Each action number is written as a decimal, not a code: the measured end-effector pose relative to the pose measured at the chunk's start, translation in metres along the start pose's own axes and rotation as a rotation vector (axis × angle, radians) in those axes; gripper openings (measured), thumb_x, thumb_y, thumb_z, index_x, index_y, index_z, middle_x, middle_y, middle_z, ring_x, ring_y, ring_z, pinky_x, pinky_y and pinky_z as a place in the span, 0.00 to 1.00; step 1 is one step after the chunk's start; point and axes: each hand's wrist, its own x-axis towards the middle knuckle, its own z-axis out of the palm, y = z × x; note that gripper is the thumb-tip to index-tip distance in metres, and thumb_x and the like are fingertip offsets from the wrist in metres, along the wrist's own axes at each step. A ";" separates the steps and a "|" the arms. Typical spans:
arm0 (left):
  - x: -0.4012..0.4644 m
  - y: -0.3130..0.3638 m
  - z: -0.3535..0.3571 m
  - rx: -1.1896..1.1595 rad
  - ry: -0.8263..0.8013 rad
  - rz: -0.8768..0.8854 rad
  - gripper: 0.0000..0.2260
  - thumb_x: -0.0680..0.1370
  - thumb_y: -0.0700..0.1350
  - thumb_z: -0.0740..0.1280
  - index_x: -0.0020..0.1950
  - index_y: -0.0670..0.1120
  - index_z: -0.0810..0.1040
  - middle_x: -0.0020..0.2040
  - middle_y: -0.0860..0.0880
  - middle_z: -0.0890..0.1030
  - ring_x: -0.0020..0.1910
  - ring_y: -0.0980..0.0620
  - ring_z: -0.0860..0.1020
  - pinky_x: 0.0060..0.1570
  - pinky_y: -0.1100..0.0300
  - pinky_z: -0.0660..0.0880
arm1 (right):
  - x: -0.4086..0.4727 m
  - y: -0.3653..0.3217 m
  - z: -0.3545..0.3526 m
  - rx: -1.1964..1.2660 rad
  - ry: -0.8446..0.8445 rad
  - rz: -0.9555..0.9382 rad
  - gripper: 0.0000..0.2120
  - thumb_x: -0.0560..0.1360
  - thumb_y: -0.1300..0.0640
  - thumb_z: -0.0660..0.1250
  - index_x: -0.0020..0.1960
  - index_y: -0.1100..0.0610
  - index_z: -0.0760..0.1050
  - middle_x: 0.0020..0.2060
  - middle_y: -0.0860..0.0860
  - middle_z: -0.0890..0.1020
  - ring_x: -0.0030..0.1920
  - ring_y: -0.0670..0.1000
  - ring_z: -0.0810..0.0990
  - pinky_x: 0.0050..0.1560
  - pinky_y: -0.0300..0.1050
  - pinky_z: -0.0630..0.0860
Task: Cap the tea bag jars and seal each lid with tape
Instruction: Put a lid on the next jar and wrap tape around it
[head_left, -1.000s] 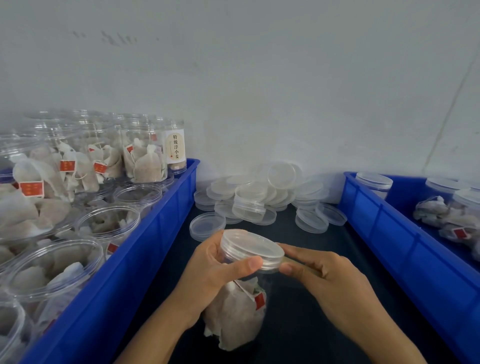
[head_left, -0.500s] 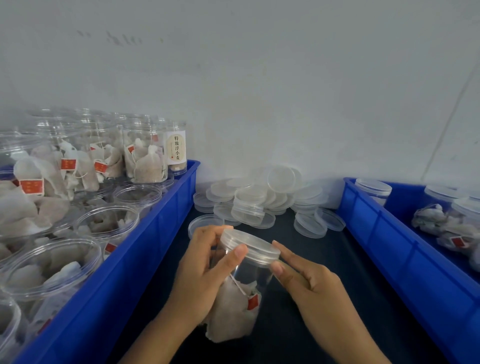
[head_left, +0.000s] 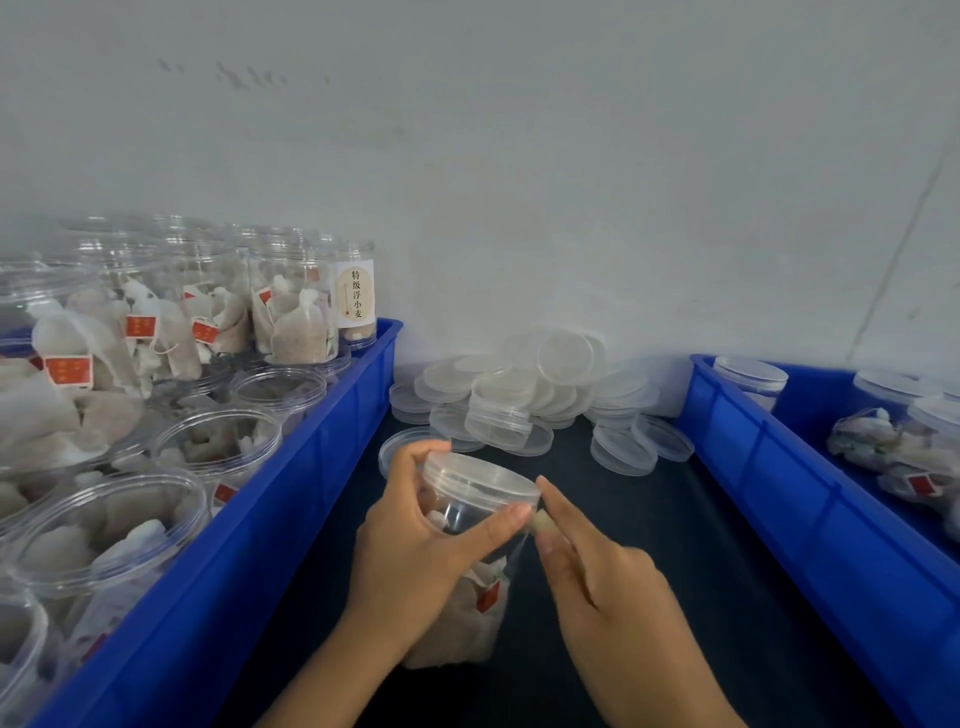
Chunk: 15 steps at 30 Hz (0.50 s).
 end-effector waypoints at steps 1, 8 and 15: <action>0.001 0.000 -0.001 -0.032 0.002 -0.009 0.33 0.55 0.67 0.76 0.56 0.61 0.71 0.48 0.60 0.81 0.47 0.64 0.80 0.49 0.58 0.79 | 0.000 -0.001 -0.004 -0.028 -0.010 0.002 0.25 0.76 0.35 0.47 0.72 0.31 0.50 0.34 0.41 0.79 0.37 0.39 0.78 0.42 0.35 0.75; 0.008 -0.003 -0.007 -0.096 -0.079 -0.048 0.39 0.50 0.66 0.78 0.58 0.59 0.72 0.55 0.55 0.80 0.53 0.56 0.80 0.53 0.57 0.79 | 0.003 0.002 -0.030 -0.172 -0.031 0.059 0.29 0.65 0.27 0.41 0.46 0.43 0.72 0.29 0.46 0.77 0.30 0.41 0.75 0.32 0.35 0.67; 0.009 -0.004 -0.010 -0.192 -0.175 -0.056 0.38 0.51 0.55 0.84 0.59 0.55 0.74 0.51 0.54 0.82 0.49 0.59 0.81 0.43 0.68 0.78 | 0.009 0.012 -0.037 -0.304 -0.106 0.105 0.20 0.77 0.35 0.48 0.45 0.46 0.72 0.33 0.46 0.76 0.33 0.44 0.74 0.38 0.38 0.72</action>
